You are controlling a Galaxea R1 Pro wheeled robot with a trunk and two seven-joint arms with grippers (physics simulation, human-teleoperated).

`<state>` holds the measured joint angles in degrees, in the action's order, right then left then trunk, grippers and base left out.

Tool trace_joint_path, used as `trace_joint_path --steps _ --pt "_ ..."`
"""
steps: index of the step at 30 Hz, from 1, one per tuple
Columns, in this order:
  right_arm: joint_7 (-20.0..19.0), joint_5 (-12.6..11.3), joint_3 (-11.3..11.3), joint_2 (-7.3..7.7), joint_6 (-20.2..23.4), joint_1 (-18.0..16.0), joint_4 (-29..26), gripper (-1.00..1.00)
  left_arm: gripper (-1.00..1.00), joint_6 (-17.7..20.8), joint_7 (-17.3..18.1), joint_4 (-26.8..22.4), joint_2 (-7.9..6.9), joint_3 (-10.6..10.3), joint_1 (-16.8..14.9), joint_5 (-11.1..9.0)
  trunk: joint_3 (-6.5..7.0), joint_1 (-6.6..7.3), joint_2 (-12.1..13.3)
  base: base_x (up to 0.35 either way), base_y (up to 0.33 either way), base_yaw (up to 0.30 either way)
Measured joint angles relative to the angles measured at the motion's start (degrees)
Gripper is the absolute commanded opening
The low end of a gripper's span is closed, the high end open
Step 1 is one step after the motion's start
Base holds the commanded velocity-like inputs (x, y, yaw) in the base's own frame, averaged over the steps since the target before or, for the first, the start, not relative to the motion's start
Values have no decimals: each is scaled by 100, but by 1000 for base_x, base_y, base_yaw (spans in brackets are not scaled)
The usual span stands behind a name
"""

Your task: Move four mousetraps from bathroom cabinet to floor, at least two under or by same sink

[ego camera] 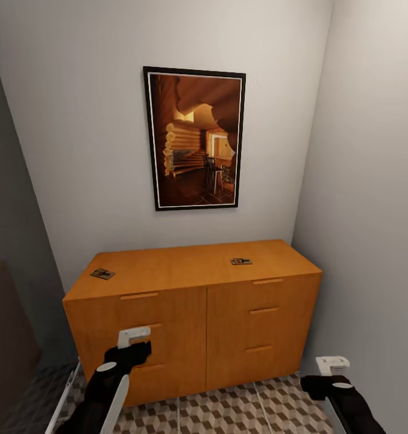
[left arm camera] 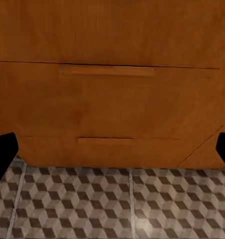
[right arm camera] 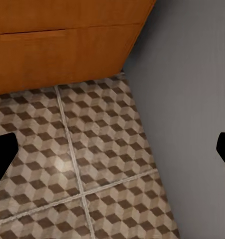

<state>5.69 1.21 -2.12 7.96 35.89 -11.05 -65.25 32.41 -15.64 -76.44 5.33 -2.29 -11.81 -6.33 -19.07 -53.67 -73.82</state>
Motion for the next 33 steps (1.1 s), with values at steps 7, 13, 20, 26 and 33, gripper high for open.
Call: trace_joint_path --steps 7,13,20,26,33 --pt "18 22 -43 3 591 24 -829 100 100 565 -7 -980 132 -1079 -49 59 0 0 0 0 0 0" --pt "34 30 -49 -4 837 1 -933 100 100 882 -24 -1122 425 -1619 -681 380 0 0 0 0 0 0" --pt "90 42 -50 -13 874 -27 -952 100 100 1799 8 -1111 467 -1774 -2117 514 0 0 0 0 0 0" --pt "219 55 -46 -32 897 -356 -961 100 100 2456 18 -1061 467 -1723 -3047 473 0 0 0 0 0 0" --pt "312 18 -39 -91 1405 -1435 -923 100 100 2648 -8 -1053 463 -1576 -3608 456 0 0 0 0 0 0"
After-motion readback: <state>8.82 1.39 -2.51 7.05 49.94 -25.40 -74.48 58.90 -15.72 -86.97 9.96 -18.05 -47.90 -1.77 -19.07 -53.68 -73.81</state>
